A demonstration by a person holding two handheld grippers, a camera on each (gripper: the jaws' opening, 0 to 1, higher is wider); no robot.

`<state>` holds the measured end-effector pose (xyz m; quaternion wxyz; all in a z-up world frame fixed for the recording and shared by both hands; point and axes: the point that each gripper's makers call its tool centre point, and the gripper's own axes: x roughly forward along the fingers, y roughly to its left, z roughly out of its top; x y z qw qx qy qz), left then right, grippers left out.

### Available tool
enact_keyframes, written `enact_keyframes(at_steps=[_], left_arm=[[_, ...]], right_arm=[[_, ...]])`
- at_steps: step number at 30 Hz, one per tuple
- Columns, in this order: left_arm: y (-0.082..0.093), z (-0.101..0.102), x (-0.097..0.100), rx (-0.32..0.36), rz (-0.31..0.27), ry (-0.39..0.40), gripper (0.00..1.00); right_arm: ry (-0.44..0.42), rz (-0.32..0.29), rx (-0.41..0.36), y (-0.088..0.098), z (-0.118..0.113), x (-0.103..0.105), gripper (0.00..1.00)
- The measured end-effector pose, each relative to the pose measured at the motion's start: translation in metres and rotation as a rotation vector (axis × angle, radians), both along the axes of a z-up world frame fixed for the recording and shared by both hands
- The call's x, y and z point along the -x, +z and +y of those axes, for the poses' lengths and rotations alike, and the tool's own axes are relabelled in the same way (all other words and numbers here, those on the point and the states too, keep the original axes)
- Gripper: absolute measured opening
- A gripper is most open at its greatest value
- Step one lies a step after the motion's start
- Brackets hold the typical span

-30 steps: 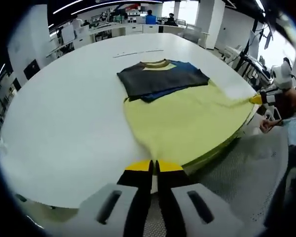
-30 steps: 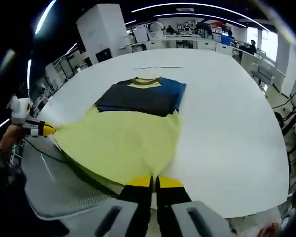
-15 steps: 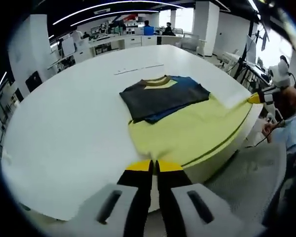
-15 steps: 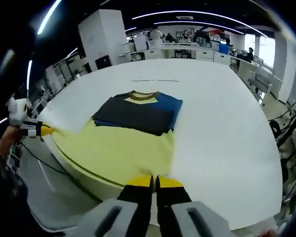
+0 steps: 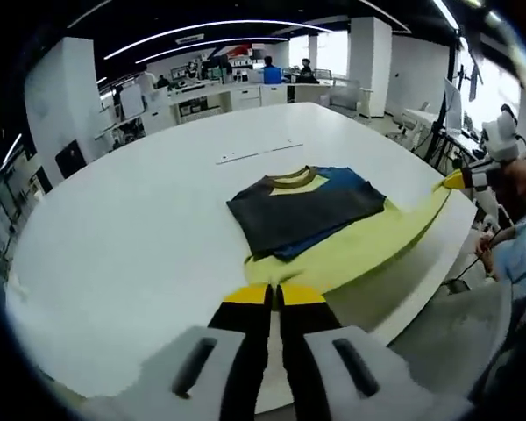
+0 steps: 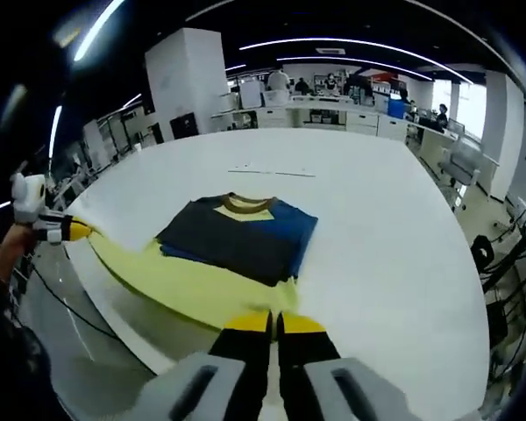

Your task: Fold the garment on the visible template until the final outline fits inside the template.

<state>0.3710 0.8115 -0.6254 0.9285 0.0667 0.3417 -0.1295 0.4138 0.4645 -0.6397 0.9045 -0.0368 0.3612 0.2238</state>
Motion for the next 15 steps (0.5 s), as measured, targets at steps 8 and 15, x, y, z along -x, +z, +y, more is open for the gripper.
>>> enact_keyframes(at_steps=[8,15], left_arm=[[0.015,0.003,-0.020,0.004,-0.047,0.019,0.00],[0.025,0.009,-0.039,0.025,-0.079,0.052,0.00]], right_arm=[[0.015,-0.053,0.012,0.019,0.007,-0.023,0.00],[0.006,-0.098,0.001,0.031,0.013,-0.051,0.00]])
